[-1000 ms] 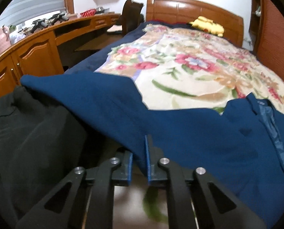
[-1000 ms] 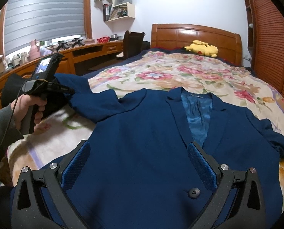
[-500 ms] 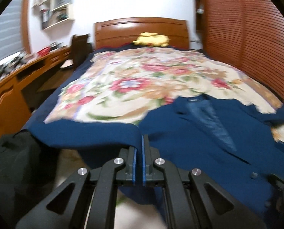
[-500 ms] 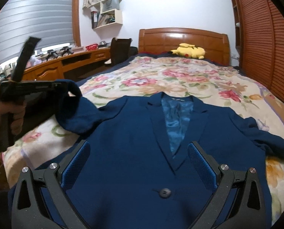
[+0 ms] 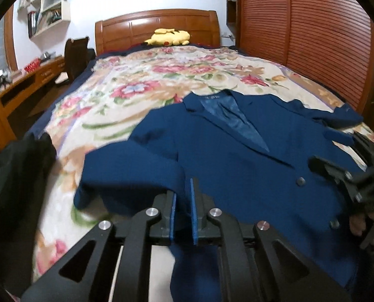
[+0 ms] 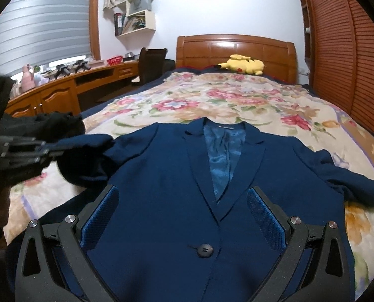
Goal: Fold large clothes
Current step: 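Carry the sleeve across the jacket body with the left gripper and open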
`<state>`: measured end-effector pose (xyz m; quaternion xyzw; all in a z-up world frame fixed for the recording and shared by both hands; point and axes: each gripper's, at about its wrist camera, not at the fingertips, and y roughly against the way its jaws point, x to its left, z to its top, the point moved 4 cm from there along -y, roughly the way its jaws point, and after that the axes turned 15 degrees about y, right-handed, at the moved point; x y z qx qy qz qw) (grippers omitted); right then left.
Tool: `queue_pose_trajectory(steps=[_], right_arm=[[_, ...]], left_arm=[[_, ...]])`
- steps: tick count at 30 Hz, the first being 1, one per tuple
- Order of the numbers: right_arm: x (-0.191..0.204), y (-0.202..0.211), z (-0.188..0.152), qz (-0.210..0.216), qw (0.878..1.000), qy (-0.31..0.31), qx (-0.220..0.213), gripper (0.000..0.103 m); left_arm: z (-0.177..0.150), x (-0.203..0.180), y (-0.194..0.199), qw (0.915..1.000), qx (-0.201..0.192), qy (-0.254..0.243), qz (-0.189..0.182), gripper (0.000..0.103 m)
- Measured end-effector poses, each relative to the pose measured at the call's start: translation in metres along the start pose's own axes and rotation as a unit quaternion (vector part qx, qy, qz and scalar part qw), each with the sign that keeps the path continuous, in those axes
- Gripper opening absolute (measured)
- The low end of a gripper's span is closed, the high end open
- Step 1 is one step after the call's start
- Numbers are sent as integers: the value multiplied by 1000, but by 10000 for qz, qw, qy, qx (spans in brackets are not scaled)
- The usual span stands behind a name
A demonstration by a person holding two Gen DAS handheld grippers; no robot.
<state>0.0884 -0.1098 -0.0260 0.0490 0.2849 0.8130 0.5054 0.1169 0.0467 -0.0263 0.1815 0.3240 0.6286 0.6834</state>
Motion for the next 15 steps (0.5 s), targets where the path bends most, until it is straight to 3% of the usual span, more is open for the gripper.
queue_pose_trajectory(steps=[2,9,15], right_arm=[[2,-1,1,5,10000,17,2,103],[12,-5,7,29,10000,74,-3,103],[24,-6,12,48,9998,198,-27,103]], left_arm=[[-7,5,8,10000,38,10,-57,15],[-25,22,42,9998,-26,-123,-151,49],[-21,57,45,9997,-137,60,191,55]])
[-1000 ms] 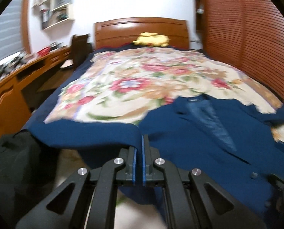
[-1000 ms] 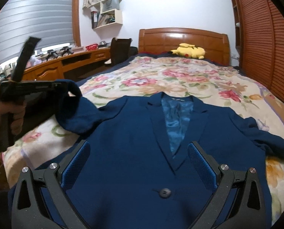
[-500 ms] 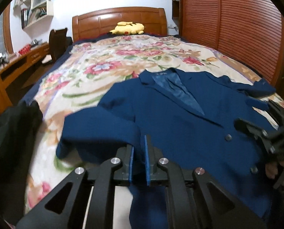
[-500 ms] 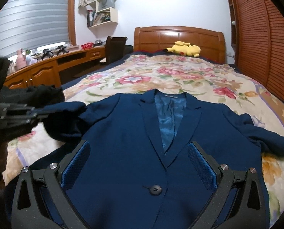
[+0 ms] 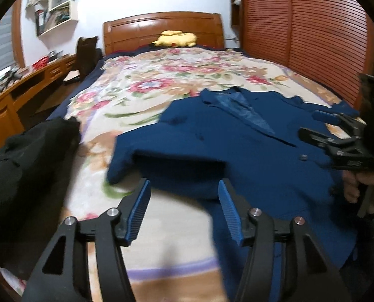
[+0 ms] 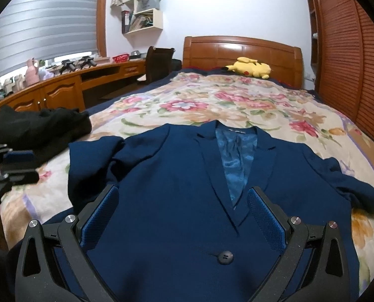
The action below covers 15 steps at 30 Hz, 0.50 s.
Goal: Fold large clothes
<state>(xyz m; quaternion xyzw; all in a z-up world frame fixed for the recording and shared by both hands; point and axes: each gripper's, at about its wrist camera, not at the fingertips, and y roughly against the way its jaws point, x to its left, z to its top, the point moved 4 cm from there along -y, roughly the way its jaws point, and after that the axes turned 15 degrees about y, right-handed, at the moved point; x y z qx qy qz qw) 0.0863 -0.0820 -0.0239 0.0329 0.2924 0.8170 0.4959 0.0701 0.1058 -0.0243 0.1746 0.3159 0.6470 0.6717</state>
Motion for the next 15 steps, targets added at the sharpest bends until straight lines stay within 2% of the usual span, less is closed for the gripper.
queue_pose_trajectory(steps=[4,7,15], right_arm=[[7,3,2,52,9999,101,-25,103],[12,6,3,116,9998,157,-48,103],[30,10,8,445,9987,239,-113,103]], left_arm=[[9,33,-13,9991,-26,238,336,55],[14,54,-31,9979,97,440,466,55],[16,87,-77,9935,454,823,639,55]])
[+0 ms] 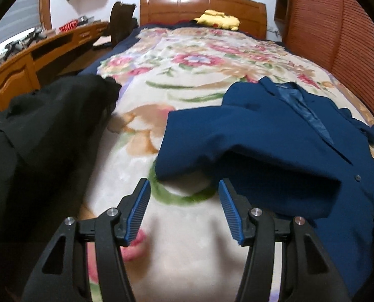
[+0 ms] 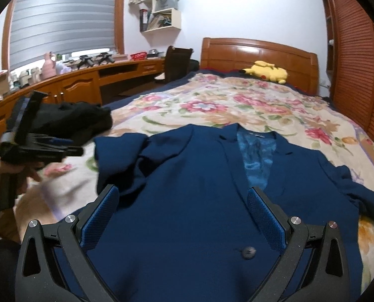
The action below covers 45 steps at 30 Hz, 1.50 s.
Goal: Fold large clothes
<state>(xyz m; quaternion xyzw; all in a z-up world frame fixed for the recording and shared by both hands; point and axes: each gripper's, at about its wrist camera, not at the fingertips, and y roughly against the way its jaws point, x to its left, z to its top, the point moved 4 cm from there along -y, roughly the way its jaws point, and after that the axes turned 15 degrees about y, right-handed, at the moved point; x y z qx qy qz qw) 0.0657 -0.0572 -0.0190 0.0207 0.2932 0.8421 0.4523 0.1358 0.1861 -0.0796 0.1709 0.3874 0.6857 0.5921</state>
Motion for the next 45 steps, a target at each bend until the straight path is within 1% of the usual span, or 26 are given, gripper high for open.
queue_pose_trajectory(steps=[2,9,11,15,16,18,19,21,22,24,28,31,33,39,45], right_arm=[[8,0,1,99,9999,55,-15,103],[23,-3,1,171,9995,266,21,103],[22,-3,1,180,9995,267,34,103],[17,-2,0,159,9996,238,29,103],[15,-2,-1,149,9996,223,26,103],[11,-1,-1,127,9997,187,18,103],[10,0,-1,119,9998,172,11,103],[7,2,-2,92,9999,142,-2,103],[5,3,-2,72,9999,131,-6,103],[1,5,-4,35,9999,109,-11,103],[-10,11,-7,-53,10000,45,-22,103],[-19,17,-9,-127,9999,-27,-35,103],[-25,20,-11,-184,9998,-67,-42,103],[-40,30,-18,-320,9993,-189,-49,103],[-53,38,-24,-466,9985,-267,-33,103]], left_arm=[[0,2,-10,9999,77,5,69,55],[3,8,-42,9985,291,-39,453,55],[6,9,-46,9983,280,-37,510,55],[13,8,-50,9983,253,-149,503,55],[14,8,-50,9981,230,-182,535,52],[18,6,-52,9972,199,-276,668,33],[19,6,-52,9970,201,-289,696,29],[24,2,-51,9969,188,-266,712,8],[26,-1,-49,9967,158,-278,743,6],[30,-10,-38,9966,-22,-340,750,1],[39,-37,-8,9972,-367,-432,483,1],[44,-69,18,9961,-596,-624,204,1],[44,-88,30,9949,-676,-749,55,1],[33,-143,56,9901,-796,-1100,-366,1],[18,-187,70,9852,-738,-1340,-772,1]])
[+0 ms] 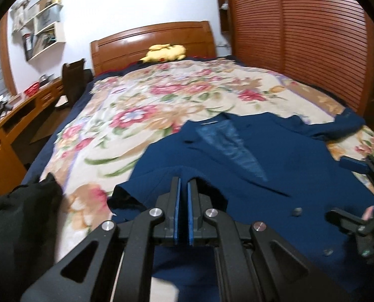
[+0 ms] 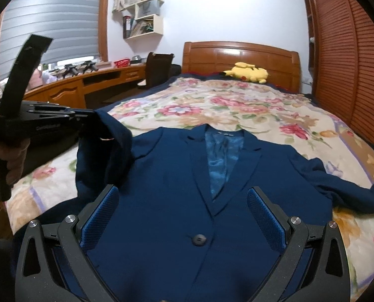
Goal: Fold large clothes
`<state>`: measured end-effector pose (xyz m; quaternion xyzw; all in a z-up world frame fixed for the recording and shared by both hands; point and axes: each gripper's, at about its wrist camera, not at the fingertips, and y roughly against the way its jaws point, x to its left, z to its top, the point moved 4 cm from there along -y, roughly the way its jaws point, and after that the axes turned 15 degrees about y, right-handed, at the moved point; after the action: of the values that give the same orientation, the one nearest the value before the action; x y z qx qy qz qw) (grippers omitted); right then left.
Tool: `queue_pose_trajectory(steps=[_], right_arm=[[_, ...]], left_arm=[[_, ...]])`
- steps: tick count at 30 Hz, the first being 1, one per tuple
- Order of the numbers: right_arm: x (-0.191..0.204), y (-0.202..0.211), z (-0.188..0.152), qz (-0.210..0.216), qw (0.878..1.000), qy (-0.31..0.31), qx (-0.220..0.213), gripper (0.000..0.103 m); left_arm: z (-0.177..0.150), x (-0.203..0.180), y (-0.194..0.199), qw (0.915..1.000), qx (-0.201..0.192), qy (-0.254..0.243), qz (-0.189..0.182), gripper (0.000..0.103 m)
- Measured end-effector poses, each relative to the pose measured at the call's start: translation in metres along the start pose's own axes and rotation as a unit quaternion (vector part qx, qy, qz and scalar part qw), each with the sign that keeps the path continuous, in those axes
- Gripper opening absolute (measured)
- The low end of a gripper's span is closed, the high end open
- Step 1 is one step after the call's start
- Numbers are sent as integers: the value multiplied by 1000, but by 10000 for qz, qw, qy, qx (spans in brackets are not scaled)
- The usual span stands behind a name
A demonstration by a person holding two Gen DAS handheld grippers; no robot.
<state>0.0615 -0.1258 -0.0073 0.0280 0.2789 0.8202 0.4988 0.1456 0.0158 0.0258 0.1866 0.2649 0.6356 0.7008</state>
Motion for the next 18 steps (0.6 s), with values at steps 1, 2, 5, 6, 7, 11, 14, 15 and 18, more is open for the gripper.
queue_pose_trajectory(steps=[1,2,5,6,7,11,14,15,18], right_arm=[[-3,1,-1,-16,10000,-25,0,103],[-5,2,-2,-30,10000,-47,0,103],[-11,4,-3,-68,9999,-113,-8,103],[-13,5,-3,-78,9999,-130,-9,103],[-15,5,-3,-89,9999,-148,-11,103],[-19,5,-5,-110,9998,-173,4,103],[-18,5,-6,-104,9998,-149,23,103],[-17,4,-6,-101,9999,-136,30,103],[-15,3,-7,-103,9999,-94,71,103]], left_arm=[[-1,-7,2,10000,-8,-44,-52,1],[-2,-17,5,9999,-14,-102,-123,1],[-5,-35,9,9994,-10,-232,-265,1],[-6,-40,11,9992,-7,-259,-291,1],[-7,-44,12,9991,-2,-274,-317,1],[-17,-50,7,9982,313,-244,-458,11],[-28,-46,11,9979,240,-121,-585,32],[-31,-43,14,9981,182,-104,-573,35],[-43,-35,21,9981,101,-33,-607,40]])
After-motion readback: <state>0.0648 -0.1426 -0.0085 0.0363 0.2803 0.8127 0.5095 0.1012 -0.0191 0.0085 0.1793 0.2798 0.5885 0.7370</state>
